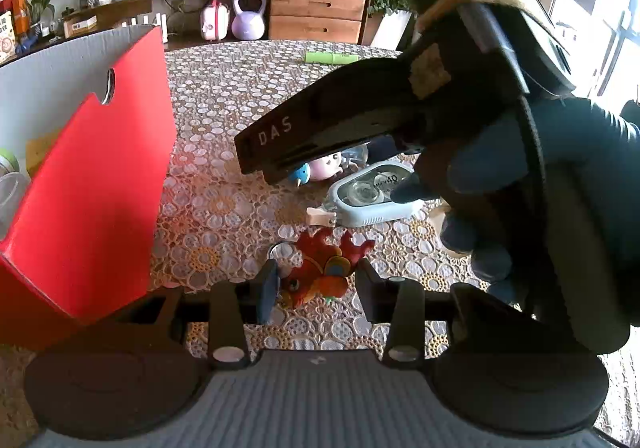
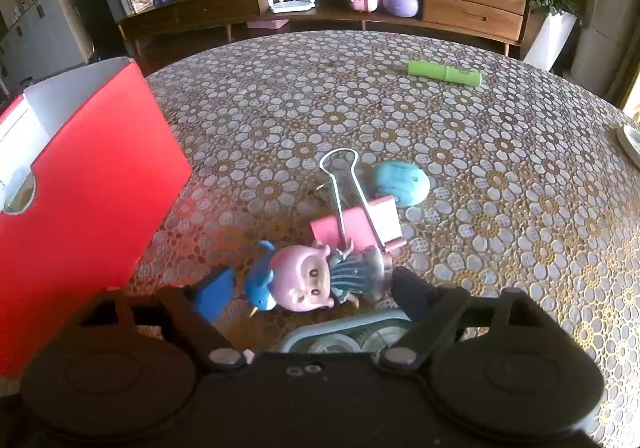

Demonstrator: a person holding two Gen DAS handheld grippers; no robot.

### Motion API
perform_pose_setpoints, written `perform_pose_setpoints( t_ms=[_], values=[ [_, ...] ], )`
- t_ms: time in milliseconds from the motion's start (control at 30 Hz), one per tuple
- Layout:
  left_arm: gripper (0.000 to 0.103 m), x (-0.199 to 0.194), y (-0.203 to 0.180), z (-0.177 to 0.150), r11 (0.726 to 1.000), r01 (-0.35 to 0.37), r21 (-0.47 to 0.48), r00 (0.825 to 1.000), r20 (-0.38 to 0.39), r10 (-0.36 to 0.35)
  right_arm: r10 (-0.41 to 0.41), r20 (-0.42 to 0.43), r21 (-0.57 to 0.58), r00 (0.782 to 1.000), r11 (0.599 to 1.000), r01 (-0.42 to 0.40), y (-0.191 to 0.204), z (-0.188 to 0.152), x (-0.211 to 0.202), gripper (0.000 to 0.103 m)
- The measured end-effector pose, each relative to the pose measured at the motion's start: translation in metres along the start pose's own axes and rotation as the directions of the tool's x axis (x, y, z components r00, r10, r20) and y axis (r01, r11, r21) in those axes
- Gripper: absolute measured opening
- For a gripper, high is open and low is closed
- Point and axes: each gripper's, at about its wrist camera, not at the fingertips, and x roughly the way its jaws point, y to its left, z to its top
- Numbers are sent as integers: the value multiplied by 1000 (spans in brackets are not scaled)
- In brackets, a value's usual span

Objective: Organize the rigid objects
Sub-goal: 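Lift and carry the dragon and pig figures over the red box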

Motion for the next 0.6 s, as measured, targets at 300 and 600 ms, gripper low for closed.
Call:
perform_pose_setpoints(
  t_ms=[300, 600],
  values=[
    [40, 0, 4, 4, 1000, -5, -14, 1000, 4, 5, 24, 24, 35, 999, 999, -25, -5, 0, -18, 77],
    [40, -30, 8, 19, 998, 35, -55, 999, 23, -34, 68, 101, 51, 993, 996, -73, -5, 2, -75, 77]
  ],
)
